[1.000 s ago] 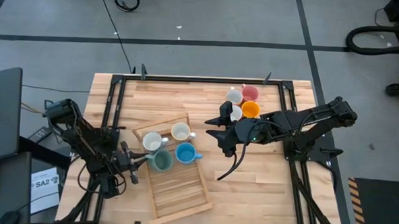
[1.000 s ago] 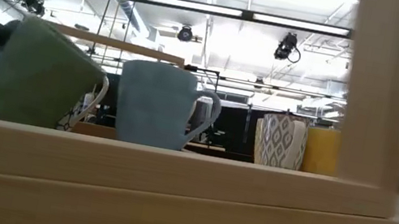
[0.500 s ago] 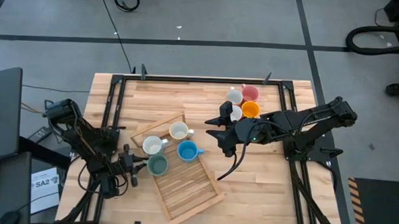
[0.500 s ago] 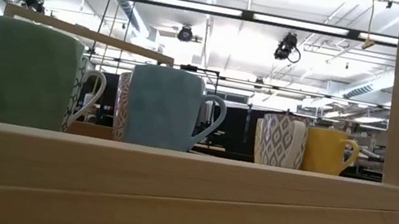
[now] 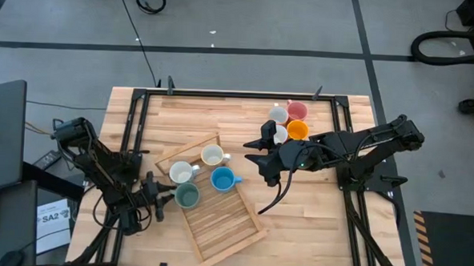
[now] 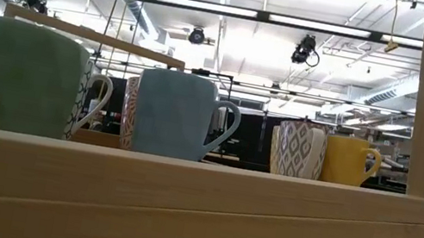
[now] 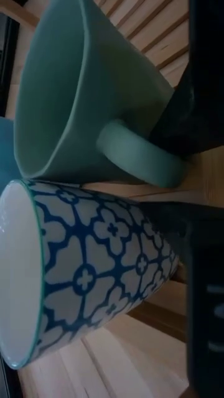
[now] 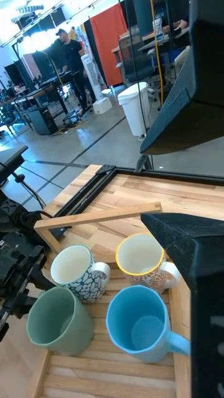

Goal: Place coffee mugs
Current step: Put the green mug on the shelf aligned with the light blue mug, then adjust the shelf

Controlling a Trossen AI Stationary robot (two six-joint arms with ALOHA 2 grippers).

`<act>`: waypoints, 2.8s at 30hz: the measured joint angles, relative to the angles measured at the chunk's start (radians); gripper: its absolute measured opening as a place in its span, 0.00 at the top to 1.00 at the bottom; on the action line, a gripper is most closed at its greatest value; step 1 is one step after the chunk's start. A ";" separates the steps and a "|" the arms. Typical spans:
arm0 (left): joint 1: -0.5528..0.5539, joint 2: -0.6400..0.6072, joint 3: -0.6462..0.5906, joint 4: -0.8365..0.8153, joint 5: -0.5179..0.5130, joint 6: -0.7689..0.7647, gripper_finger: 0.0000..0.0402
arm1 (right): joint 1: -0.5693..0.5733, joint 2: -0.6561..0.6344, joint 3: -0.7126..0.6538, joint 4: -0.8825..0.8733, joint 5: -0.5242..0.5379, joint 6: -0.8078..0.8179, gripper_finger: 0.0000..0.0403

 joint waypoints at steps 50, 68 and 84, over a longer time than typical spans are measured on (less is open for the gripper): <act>-0.001 -0.356 0.002 -0.227 0.301 0.011 0.55 | 0.000 0.000 0.000 -0.001 0.000 0.000 0.58; 0.000 -0.628 0.002 -0.602 0.452 -0.259 0.55 | -0.001 0.000 0.000 -0.304 -0.237 0.363 0.58; 0.175 -0.664 0.003 -0.734 0.405 -0.490 0.55 | -0.002 0.000 0.000 -0.305 -0.261 0.363 0.58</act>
